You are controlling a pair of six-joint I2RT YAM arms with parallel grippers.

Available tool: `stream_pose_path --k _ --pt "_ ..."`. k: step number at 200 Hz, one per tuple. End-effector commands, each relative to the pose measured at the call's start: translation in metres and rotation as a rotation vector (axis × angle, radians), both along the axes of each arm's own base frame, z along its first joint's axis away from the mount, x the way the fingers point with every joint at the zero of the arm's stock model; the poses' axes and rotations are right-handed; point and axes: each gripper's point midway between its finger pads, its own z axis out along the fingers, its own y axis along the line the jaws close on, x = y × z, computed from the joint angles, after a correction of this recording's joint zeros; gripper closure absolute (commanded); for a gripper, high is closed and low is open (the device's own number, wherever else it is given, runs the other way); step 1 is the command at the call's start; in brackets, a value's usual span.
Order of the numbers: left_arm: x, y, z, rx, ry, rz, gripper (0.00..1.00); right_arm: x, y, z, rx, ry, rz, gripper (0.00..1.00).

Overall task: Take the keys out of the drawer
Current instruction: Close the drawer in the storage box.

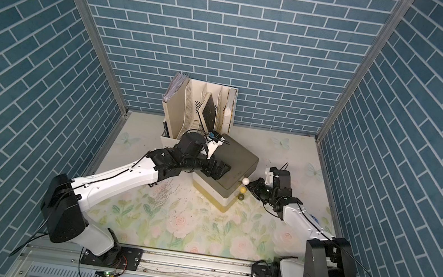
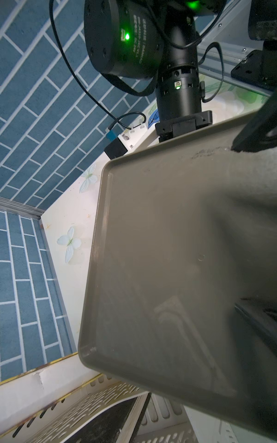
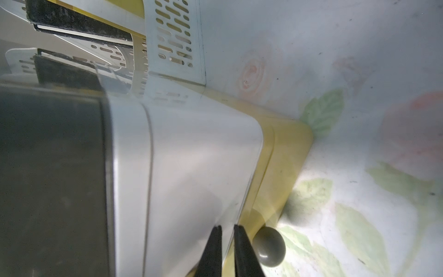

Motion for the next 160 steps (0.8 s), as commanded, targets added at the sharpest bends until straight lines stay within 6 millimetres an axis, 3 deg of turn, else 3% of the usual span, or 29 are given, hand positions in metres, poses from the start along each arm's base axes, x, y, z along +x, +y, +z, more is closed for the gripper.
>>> stream_pose_path --k 1,75,115,160 --pt "-0.012 0.010 -0.023 0.062 0.062 0.003 0.00 0.007 0.001 0.023 0.017 -0.077 0.008 0.83" --pt "-0.012 0.008 -0.013 0.033 0.040 -0.007 0.00 -0.004 -0.073 0.026 -0.039 -0.060 -0.096 0.66" --pt "-0.012 0.001 -0.010 0.004 0.049 -0.026 0.00 -0.031 -0.062 0.005 0.045 0.013 -0.045 0.58" --pt "-0.016 -0.009 -0.008 -0.037 0.071 -0.069 0.00 -0.049 -0.050 -0.005 0.155 0.019 -0.042 0.48"
